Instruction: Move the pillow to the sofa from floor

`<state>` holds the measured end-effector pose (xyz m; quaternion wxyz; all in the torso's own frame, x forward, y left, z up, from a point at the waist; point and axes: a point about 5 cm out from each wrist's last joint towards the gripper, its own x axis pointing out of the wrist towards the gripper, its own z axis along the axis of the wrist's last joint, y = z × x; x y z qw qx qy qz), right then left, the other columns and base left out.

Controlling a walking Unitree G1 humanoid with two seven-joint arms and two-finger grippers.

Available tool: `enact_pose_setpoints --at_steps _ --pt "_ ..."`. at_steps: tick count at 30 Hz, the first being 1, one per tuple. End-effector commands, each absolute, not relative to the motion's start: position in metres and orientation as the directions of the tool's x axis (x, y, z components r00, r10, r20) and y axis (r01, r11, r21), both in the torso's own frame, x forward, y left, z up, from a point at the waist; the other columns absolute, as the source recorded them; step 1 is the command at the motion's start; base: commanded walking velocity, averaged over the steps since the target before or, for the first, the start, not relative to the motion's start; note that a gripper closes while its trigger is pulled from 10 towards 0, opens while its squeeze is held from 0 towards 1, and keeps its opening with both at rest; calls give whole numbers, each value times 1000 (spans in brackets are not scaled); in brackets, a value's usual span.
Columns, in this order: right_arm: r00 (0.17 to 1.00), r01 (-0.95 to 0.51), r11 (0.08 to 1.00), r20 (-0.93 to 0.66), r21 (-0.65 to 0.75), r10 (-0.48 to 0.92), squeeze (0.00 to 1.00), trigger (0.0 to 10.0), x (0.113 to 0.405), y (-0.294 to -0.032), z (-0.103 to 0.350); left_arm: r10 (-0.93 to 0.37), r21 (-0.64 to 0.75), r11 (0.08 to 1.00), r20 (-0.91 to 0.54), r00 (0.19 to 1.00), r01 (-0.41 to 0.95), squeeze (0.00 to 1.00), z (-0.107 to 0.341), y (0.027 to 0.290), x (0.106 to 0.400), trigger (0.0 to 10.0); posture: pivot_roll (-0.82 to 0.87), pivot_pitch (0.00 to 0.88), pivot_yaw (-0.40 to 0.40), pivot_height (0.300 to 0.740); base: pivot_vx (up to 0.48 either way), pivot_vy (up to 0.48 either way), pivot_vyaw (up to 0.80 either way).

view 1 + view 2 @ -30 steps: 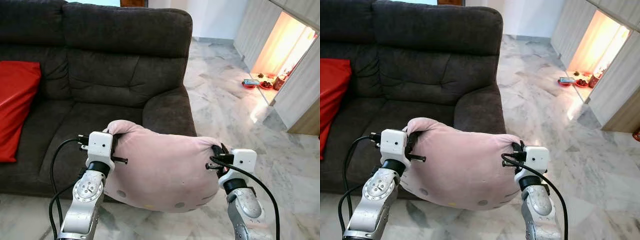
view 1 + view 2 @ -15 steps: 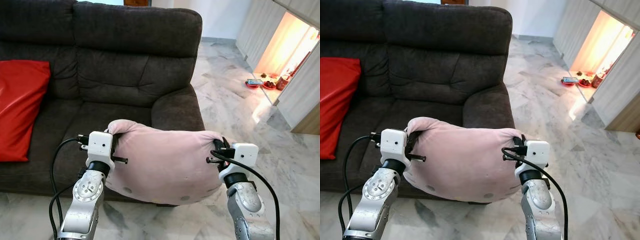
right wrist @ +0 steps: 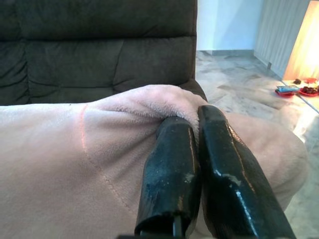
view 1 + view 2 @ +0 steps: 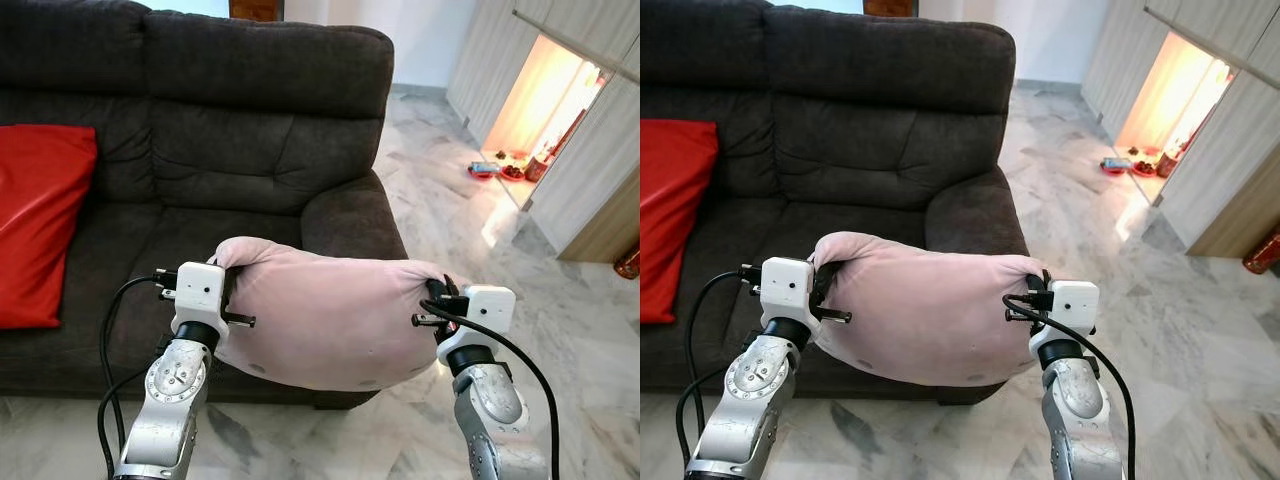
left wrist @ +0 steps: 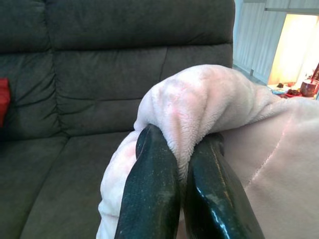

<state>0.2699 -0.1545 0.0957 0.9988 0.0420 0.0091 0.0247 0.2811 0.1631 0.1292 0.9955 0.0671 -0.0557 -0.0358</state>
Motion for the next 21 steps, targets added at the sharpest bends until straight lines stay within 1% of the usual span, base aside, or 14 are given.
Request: enact_pose_setpoints --at_steps 1,18,21 --pt "997 12 997 70 73 -17 0 10000 273 -171 116 -55 126 991 154 987 35 0 141 165 283 10000 41 0 -93 740 0 337 0" --pt "997 -2 997 73 71 -3 0 10000 275 -170 118 -48 113 993 157 986 30 0 141 164 284 10000 41 0 -97 740 0 337 0" --pt "997 -5 997 73 71 -1 0 10000 275 -170 118 -59 114 993 163 985 41 0 142 163 284 10000 40 0 -97 740 0 0 0"
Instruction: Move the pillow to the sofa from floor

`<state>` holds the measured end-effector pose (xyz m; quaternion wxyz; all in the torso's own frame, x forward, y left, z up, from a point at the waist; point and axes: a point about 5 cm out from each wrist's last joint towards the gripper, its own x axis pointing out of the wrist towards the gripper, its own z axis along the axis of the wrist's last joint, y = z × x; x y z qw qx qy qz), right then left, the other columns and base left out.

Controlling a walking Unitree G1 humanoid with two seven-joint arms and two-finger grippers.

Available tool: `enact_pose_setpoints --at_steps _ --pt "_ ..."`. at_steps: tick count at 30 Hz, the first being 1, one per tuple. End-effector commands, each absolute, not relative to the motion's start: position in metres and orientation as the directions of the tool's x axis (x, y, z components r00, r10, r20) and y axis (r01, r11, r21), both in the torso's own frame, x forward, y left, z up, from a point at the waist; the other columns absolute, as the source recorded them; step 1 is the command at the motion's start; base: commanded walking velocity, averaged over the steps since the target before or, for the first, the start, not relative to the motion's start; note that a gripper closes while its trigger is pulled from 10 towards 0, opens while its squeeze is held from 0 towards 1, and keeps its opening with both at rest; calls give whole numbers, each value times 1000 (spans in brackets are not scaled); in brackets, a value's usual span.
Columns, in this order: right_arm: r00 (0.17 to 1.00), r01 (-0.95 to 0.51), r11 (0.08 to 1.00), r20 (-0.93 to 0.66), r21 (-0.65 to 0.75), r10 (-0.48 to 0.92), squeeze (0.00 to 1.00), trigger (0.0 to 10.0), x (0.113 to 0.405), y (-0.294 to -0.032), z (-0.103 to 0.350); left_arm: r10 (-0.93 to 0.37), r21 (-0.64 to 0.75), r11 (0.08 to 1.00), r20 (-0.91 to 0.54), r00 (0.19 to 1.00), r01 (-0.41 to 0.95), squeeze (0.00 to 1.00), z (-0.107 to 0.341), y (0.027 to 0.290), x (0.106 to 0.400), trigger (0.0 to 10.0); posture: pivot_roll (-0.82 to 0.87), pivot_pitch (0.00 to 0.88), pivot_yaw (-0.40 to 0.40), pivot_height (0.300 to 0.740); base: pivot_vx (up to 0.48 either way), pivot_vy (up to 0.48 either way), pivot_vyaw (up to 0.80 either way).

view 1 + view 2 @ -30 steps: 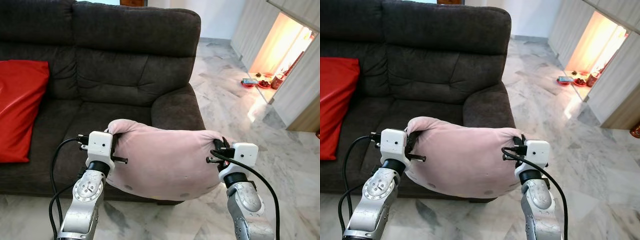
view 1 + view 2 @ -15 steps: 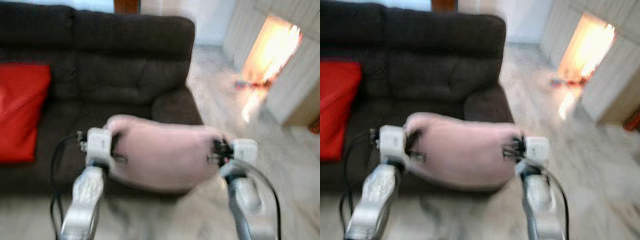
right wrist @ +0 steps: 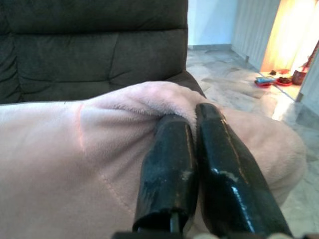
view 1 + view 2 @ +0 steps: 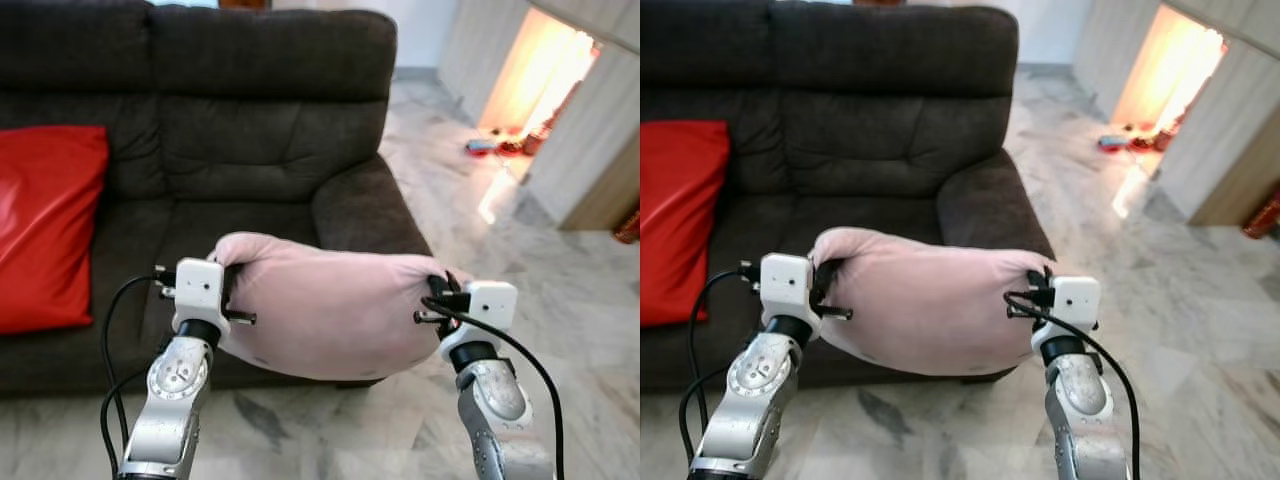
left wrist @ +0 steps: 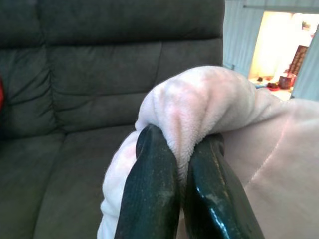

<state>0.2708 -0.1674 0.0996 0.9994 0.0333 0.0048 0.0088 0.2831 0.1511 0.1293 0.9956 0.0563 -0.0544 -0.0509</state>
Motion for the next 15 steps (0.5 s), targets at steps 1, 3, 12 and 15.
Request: enact_pose_setpoints --at_steps 1,3,12,15 --pt "997 -6 997 73 70 1 0 10000 275 -169 119 -71 115 992 163 984 52 0 142 161 284 10000 40 0 -97 740 0 0 0" --pt "997 -8 997 73 71 3 0 10000 275 -169 119 -77 116 991 162 984 58 0 141 160 283 10000 40 0 -97 740 0 0 0" --pt "997 -19 997 69 73 14 0 10000 275 -167 118 -80 103 993 190 979 61 0 147 159 283 10000 43 0 -101 740 0 0 0" --pt "997 -25 997 71 76 19 0 10000 276 -166 118 -71 102 993 185 980 53 0 147 160 283 10000 44 0 -101 740 0 0 0"
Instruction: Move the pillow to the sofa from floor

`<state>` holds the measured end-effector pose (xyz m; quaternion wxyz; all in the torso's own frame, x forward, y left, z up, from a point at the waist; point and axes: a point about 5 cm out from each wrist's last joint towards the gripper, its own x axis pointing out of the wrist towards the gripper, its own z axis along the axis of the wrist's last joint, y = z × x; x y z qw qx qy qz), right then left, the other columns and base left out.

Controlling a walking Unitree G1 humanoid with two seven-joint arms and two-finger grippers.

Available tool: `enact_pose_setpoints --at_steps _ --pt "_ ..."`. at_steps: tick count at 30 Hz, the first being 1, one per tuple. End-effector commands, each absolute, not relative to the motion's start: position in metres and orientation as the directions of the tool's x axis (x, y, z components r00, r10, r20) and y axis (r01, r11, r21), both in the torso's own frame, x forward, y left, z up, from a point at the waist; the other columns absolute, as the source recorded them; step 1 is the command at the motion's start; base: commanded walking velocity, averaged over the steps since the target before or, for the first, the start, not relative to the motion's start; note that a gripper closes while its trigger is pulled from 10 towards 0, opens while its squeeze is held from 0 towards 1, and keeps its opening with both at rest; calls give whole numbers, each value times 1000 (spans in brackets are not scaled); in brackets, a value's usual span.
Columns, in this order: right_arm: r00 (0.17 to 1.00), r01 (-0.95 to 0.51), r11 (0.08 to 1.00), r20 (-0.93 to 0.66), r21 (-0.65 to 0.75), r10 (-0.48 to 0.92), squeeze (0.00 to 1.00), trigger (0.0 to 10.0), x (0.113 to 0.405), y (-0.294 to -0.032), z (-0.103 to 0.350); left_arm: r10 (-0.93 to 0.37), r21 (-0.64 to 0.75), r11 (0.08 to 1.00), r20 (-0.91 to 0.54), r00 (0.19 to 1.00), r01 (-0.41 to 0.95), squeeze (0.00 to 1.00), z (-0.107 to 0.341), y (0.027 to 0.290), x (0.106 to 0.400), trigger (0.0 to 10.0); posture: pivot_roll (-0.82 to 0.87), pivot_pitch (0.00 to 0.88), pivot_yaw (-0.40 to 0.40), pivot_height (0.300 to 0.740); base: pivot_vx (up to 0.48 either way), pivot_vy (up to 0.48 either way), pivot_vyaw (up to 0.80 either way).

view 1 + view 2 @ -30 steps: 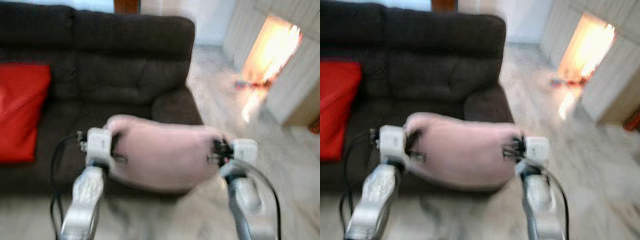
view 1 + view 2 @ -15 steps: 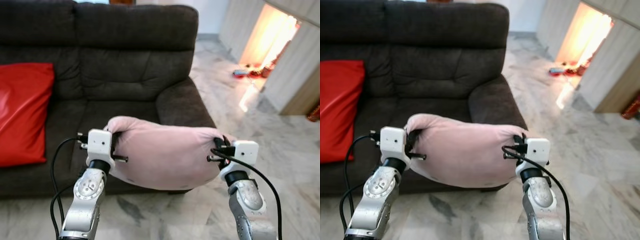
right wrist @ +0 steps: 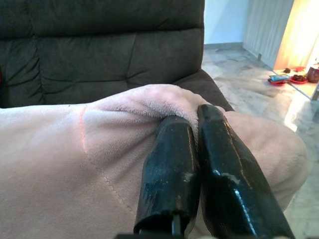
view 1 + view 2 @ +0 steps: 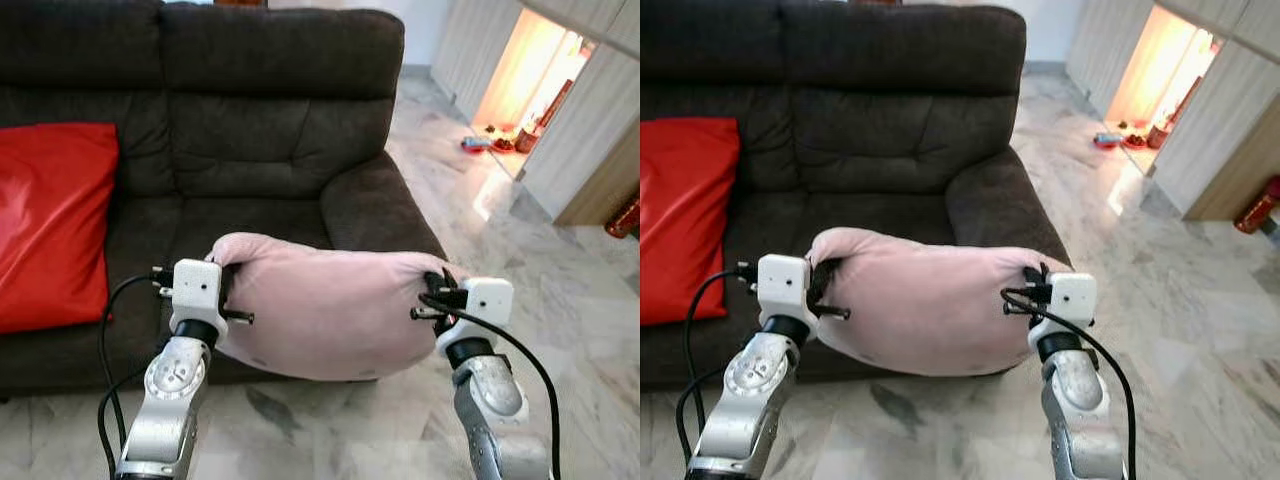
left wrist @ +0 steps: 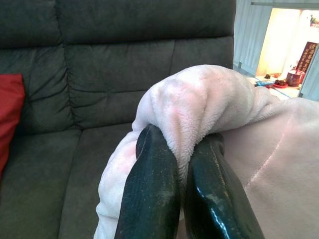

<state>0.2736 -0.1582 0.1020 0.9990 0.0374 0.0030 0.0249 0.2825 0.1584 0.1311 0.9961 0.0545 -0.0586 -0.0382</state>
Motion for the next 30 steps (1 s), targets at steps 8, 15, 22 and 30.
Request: enact_pose_setpoints --at_steps 8,15,22,30 --pt "996 -56 997 73 58 52 0 10000 275 -163 119 -61 101 994 190 980 42 0 149 164 283 10000 45 0 -100 740 0 0 0" --pt "990 -109 992 93 69 102 0 10000 274 -155 121 -58 108 993 194 979 37 0 150 166 284 10000 49 0 -97 740 106 0 707" --pt "990 -117 989 88 86 109 0 10000 275 -155 121 -55 113 993 196 979 33 0 151 166 284 10000 49 0 -93 740 278 0 0" --pt "982 -165 984 104 64 158 0 10000 272 -147 122 -67 125 991 209 976 41 0 154 164 286 10000 48 0 -92 740 343 0 356"
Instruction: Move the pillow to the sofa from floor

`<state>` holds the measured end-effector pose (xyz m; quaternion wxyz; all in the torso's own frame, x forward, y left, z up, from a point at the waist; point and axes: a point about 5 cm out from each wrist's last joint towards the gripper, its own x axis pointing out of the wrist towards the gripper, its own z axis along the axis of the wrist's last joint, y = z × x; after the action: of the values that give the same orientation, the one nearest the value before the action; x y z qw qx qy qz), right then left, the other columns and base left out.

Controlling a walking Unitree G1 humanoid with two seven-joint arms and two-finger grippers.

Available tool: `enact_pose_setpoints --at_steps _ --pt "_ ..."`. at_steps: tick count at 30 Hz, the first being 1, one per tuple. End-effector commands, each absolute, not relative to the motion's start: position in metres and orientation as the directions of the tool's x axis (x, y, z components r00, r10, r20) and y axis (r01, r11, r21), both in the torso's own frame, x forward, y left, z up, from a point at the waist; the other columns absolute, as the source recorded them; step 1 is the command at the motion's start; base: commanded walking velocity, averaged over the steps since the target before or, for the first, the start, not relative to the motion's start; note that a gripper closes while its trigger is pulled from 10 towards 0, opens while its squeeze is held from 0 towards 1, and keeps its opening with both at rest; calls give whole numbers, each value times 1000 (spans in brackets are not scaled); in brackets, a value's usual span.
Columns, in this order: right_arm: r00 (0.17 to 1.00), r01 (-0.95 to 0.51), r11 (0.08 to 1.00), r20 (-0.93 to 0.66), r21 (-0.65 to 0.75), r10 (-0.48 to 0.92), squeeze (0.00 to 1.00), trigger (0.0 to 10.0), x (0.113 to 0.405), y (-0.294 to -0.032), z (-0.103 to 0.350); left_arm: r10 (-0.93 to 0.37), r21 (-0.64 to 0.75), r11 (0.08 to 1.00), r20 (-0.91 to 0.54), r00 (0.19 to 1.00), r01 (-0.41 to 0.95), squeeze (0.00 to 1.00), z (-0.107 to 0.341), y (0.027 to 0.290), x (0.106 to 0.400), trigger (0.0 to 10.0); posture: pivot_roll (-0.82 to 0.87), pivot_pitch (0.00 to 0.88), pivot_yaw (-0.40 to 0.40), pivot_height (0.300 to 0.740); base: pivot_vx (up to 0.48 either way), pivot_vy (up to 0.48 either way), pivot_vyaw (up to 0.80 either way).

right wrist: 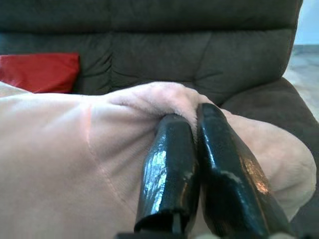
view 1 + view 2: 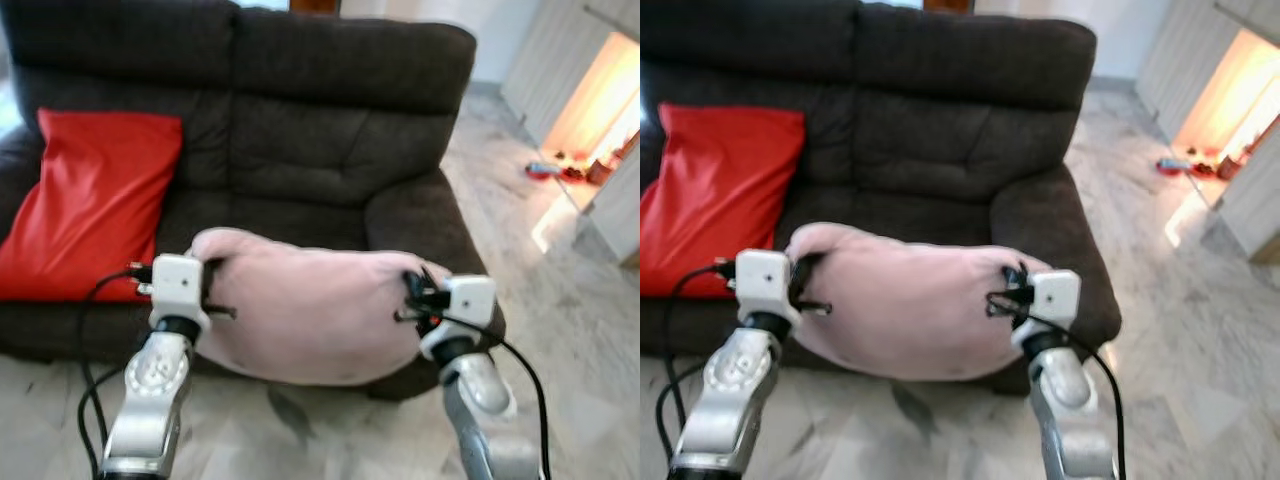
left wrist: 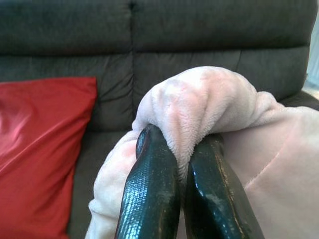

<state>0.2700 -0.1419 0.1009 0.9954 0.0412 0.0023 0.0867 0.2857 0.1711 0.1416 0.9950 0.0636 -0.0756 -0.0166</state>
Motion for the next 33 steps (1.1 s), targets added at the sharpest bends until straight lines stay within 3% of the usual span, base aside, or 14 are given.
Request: enact_pose_setpoints --at_steps 1,28,33 --pt "983 -162 984 99 80 153 0 10000 272 -148 121 -67 125 991 209 976 42 0 154 164 286 10000 48 0 -92 740 356 0 0" --pt "984 -150 984 116 93 138 0 10000 276 -152 129 -51 124 992 252 966 20 0 168 169 290 10000 46 0 -106 740 352 0 0" --pt "980 -159 983 134 87 147 0 10000 275 -150 131 -57 121 992 254 966 26 0 169 167 290 10000 47 0 -106 740 353 0 -557"
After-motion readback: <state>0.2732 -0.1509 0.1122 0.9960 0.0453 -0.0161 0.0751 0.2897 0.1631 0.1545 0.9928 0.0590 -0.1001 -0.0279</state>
